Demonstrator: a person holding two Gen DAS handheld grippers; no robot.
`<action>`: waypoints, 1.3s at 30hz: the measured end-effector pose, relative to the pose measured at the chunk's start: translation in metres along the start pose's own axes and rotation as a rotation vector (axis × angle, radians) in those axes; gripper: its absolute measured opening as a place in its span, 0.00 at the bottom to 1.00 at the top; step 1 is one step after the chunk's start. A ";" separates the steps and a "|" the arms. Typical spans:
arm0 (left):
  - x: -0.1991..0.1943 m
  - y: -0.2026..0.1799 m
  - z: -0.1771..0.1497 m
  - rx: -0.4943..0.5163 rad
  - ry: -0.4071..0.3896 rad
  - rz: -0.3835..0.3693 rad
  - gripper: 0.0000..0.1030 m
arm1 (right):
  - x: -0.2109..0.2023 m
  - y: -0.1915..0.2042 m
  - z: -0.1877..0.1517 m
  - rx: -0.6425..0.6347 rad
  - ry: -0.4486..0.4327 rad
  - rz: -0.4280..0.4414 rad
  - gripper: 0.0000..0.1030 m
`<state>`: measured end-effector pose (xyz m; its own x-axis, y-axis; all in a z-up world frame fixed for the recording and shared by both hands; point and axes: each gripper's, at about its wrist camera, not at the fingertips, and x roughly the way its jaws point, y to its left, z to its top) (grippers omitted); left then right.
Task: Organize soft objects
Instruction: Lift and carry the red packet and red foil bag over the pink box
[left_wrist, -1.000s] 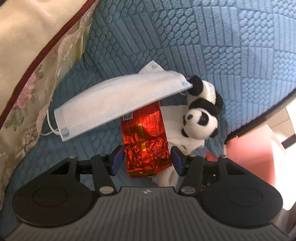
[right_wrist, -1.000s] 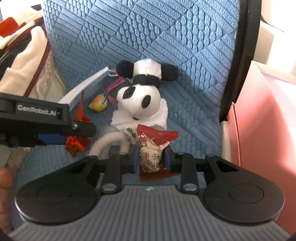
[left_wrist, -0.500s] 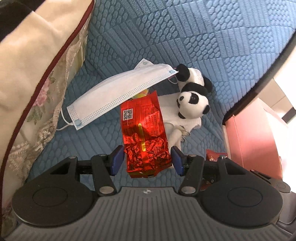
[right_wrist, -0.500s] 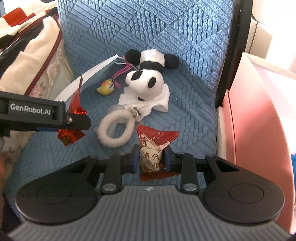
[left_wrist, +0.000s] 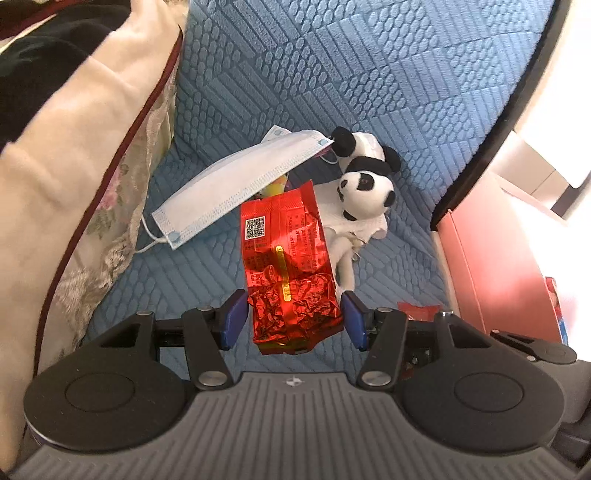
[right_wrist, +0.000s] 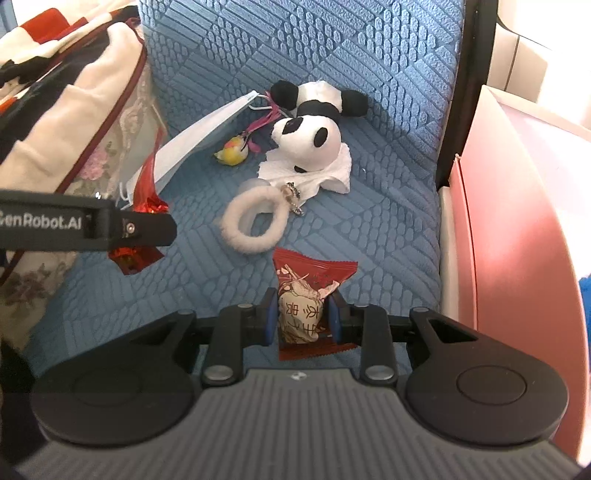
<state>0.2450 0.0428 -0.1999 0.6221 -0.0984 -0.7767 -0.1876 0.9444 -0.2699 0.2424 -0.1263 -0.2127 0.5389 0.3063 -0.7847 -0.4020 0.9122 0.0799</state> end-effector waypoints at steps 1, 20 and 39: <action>-0.003 0.000 -0.003 0.003 -0.002 -0.001 0.59 | -0.003 0.000 -0.002 -0.007 -0.001 -0.003 0.30; -0.049 -0.020 -0.036 0.036 -0.011 -0.087 0.59 | -0.067 -0.008 -0.024 0.006 -0.051 -0.020 0.30; -0.083 -0.033 -0.030 0.053 -0.021 -0.094 0.59 | -0.120 -0.024 -0.008 0.030 -0.114 -0.014 0.30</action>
<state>0.1770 0.0108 -0.1438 0.6513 -0.1815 -0.7368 -0.0875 0.9465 -0.3105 0.1810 -0.1868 -0.1255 0.6255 0.3210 -0.7111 -0.3722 0.9238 0.0896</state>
